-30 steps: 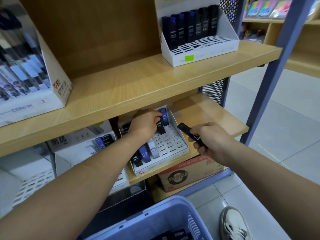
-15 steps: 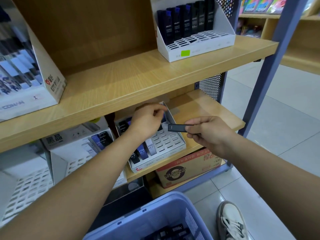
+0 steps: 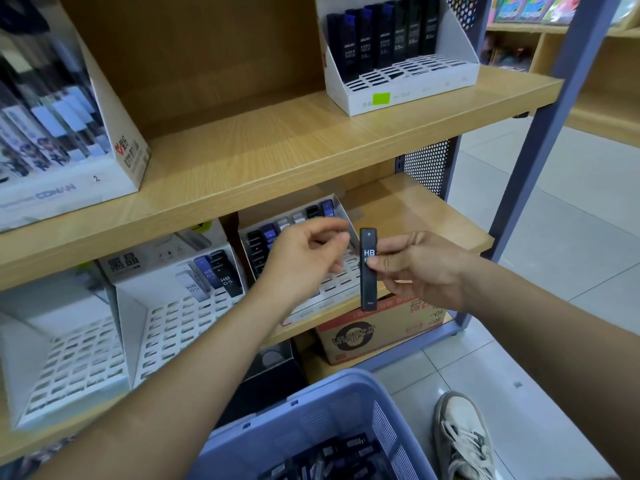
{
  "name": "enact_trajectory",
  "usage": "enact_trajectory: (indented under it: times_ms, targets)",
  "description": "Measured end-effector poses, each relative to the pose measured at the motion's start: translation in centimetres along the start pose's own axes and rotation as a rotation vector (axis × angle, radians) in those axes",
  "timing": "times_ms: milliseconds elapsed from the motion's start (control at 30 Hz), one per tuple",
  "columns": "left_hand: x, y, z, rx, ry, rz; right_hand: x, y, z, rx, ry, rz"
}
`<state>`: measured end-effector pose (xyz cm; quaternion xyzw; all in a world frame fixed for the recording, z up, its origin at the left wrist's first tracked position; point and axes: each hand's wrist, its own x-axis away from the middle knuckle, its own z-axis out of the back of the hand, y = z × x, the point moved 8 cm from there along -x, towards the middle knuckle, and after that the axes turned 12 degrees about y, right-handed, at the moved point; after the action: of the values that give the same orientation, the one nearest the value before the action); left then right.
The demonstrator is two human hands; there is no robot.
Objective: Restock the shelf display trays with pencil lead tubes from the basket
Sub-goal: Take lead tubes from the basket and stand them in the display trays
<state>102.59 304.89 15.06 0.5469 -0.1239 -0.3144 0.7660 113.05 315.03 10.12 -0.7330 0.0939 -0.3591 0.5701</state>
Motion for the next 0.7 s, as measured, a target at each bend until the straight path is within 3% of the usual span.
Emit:
enact_trajectory:
  times_ms: [133,200,300,400,533,700]
  targets:
    - [-0.2,0.3,-1.4,-0.078,-0.248,0.020,-0.3,0.3,-0.9,0.124,-0.026,0.002]
    - [-0.2,0.1,-1.3,-0.097,-0.271,0.022,-0.5,0.6,-1.4,0.160,-0.051,-0.002]
    - [-0.8,-0.6,0.1,-0.019,-0.188,0.070,-0.8,1.0,-1.7,0.206,-0.108,-0.005]
    - [-1.7,-1.2,1.5,-0.012,-0.108,0.070,-1.1,2.1,-1.0,0.477,-0.119,-0.005]
    - [-3.4,-1.6,3.3,-0.112,-0.019,-0.020,-2.4,2.5,1.2,0.692,0.089,0.020]
    - [-5.4,-1.7,4.8,-0.337,0.115,-0.062,-4.3,0.6,2.0,0.962,0.248,0.191]
